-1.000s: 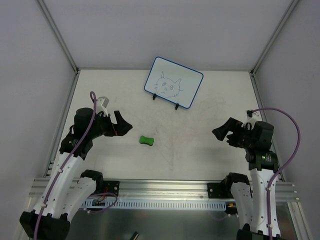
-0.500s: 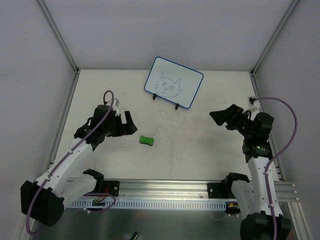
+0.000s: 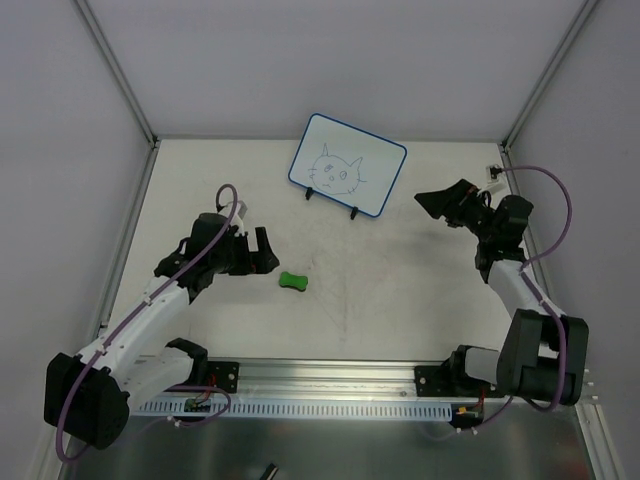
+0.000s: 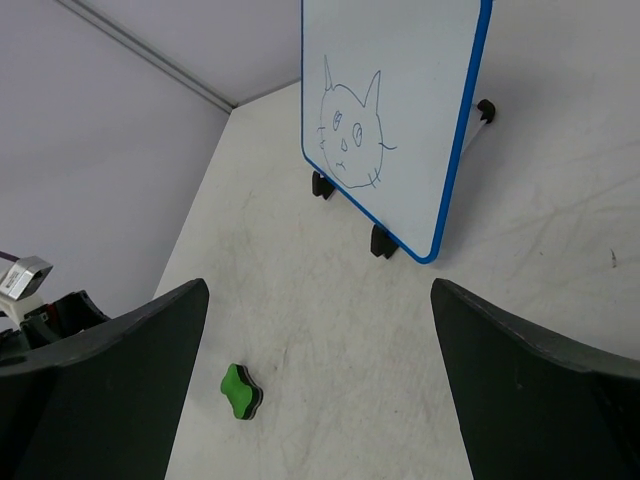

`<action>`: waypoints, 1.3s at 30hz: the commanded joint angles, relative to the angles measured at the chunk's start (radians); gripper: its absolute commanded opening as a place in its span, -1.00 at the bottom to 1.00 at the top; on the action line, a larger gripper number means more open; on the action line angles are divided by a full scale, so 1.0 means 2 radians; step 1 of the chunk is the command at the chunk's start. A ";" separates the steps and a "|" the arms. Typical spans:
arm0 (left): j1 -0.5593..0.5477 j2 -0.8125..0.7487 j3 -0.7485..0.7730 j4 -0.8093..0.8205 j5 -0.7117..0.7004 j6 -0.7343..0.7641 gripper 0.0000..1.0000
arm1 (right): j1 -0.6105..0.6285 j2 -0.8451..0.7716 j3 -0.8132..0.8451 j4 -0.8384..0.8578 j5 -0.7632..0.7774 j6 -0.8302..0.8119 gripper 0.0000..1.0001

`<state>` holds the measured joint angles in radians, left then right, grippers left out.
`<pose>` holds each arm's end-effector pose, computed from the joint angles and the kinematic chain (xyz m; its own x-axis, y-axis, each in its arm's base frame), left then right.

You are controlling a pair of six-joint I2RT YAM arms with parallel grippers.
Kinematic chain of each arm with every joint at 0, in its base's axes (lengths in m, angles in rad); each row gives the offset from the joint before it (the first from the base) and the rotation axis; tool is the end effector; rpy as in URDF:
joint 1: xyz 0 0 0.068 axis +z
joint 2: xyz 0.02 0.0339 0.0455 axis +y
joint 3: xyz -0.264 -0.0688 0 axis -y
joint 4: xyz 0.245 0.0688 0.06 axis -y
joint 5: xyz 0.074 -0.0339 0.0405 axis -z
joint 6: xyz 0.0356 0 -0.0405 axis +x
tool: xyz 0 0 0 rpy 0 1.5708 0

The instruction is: Erase the whiteboard

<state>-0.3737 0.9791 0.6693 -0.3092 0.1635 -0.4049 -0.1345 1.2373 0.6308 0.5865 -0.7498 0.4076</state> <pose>0.1964 -0.0832 0.2518 -0.6870 -0.1481 -0.7114 0.2317 0.8833 -0.4076 0.2699 -0.0120 0.2706 -0.2470 0.3262 -0.9125 -0.5219 0.7486 0.4088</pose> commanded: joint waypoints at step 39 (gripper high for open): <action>-0.106 0.185 0.063 0.059 0.078 0.353 0.98 | 0.020 0.274 0.112 0.328 -0.042 0.100 0.99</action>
<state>-0.5690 1.3289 0.7662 -0.2024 0.2432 0.1593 -0.0990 1.8076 0.8162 1.1706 -0.8162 0.6025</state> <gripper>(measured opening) 0.990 0.990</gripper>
